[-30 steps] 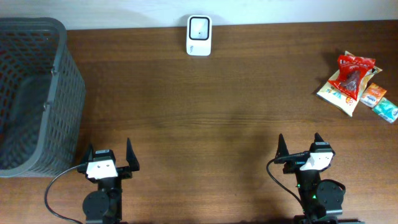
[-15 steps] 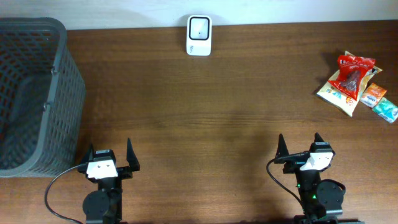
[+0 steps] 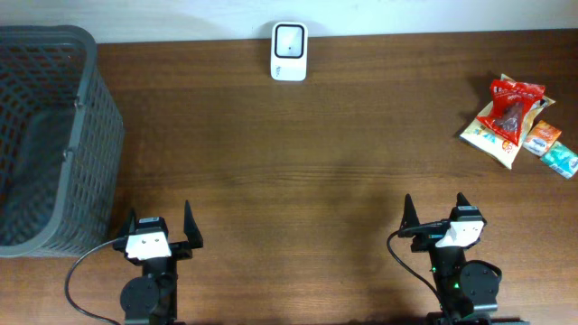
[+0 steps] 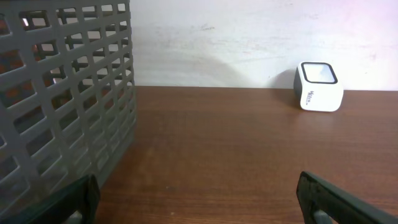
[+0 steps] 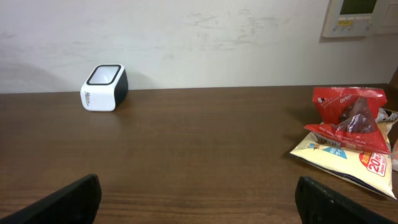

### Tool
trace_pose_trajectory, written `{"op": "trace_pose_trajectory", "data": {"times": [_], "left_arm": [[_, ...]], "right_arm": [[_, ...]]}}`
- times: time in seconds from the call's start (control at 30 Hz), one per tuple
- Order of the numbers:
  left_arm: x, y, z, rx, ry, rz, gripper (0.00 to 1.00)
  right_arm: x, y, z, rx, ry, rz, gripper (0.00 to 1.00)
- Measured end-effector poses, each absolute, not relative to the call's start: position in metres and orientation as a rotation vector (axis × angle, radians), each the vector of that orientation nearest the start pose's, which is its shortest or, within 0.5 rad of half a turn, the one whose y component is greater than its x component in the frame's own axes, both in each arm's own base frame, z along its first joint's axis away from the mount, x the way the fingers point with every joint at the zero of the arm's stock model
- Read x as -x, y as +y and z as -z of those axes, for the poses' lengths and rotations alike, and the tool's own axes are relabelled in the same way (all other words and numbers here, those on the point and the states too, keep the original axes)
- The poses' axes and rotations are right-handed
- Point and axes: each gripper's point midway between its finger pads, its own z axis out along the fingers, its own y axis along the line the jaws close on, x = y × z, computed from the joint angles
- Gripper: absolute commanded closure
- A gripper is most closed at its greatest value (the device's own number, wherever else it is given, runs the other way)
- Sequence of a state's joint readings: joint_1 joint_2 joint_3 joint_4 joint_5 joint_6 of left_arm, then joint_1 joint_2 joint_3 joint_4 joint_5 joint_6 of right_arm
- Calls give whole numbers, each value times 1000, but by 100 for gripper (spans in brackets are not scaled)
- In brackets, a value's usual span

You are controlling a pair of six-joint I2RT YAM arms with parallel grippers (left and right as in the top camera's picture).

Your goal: Scan the item barcode

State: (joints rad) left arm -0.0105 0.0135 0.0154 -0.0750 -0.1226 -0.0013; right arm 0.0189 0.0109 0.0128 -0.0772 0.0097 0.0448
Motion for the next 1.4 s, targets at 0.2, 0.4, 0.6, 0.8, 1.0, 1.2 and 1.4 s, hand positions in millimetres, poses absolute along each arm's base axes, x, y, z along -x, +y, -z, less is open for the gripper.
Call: {"op": "trace_pose_trajectory", "data": {"times": [0.2,0.4,0.6,0.8,1.0,1.2,1.4], "left_arm": [[-245,18,-160,84,1642,-90,1],[-245,18,-160,84,1642,-90,1],[-245,18,-160,84,1642,-90,1],[-245,18,-160,84,1642,-90,1],[-245,18,-160,84,1642,-90,1],[-245,18,-160,84,1642,-90,1],[-245,18,-160,84,1642,-90,1]], "right_arm": [[-246,3,-158,53,1646,36,1],[-246,3,-158,95,1644,74,1],[-246,3,-158,98,1644,77,1],[-246,3,-158,99,1644,79,2],[-246,3,-158,100,1644,80,1],[-246,3,-158,100,1644,79,1],[-246,3,-158,100,1644,79,2]]}}
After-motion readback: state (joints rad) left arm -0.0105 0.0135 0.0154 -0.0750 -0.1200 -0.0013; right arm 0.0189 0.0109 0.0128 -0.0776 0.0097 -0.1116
